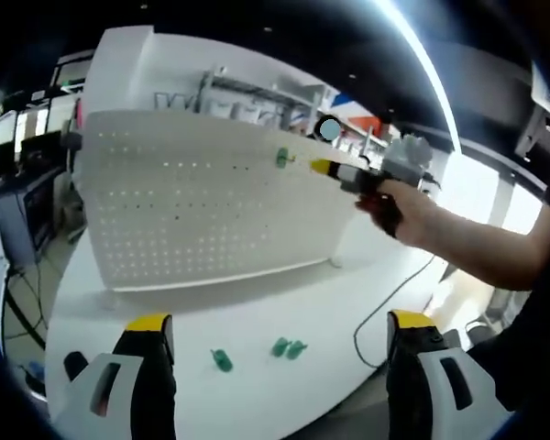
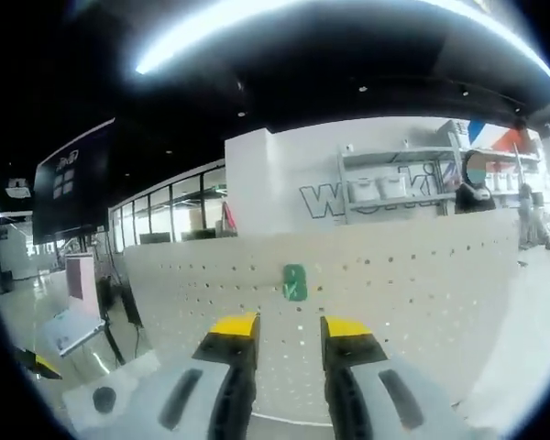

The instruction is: Insert the hook assembly into the mounting plate slot until the hook locks in place.

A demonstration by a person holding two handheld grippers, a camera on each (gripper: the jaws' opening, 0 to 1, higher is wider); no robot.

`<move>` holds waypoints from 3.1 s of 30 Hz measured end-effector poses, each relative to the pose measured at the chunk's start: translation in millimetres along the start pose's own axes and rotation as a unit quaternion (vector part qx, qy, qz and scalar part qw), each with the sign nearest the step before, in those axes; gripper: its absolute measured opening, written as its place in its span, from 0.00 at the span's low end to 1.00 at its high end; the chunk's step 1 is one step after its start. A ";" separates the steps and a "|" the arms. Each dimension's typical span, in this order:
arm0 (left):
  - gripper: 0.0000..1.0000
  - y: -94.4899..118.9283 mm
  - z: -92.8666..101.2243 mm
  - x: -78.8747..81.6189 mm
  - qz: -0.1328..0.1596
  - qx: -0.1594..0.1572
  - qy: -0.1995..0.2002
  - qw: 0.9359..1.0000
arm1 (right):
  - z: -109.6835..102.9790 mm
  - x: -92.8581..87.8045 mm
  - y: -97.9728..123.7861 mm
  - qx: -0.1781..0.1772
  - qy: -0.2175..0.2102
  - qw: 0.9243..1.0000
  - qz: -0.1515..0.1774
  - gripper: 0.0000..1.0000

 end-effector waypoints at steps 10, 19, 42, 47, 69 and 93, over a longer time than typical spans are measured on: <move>0.98 -3.8 10.9 -2.8 -0.009 -0.011 -0.008 1.000 | 6.3 -42.7 44.5 0.052 0.057 0.993 -0.085 0.25; 0.98 -4.6 19.6 -15.3 -0.032 -0.018 -0.001 0.999 | 9.0 -77.1 81.5 0.076 0.069 0.987 -0.127 0.26; 0.98 -4.4 29.8 -38.2 -0.070 -0.034 0.006 0.997 | 19.1 -137.4 137.1 0.085 0.010 0.969 -0.232 0.27; 0.98 -8.2 35.1 -43.6 -0.076 -0.048 0.009 0.996 | 22.9 -146.1 146.5 0.090 0.025 0.963 -0.252 0.26; 1.00 -9.7 38.9 -83.9 -0.160 -0.066 0.028 0.984 | 3.0 -206.6 154.5 0.183 0.103 0.905 -0.369 0.22; 1.00 -15.4 16.3 -109.4 -0.218 -0.029 0.012 0.975 | -12.2 -265.5 97.8 0.269 0.251 0.815 -0.448 0.20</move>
Point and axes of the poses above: the point that each gripper's makers call its tool centre point, and the gripper's own axes: y roughly backward along the fingers, z roughly to its right, x roughly out of its top, the point moved 4 cm from there along y, roughly backward along the fingers, and after that the axes turned 14 degrees about -y, right-handed, at the moved point
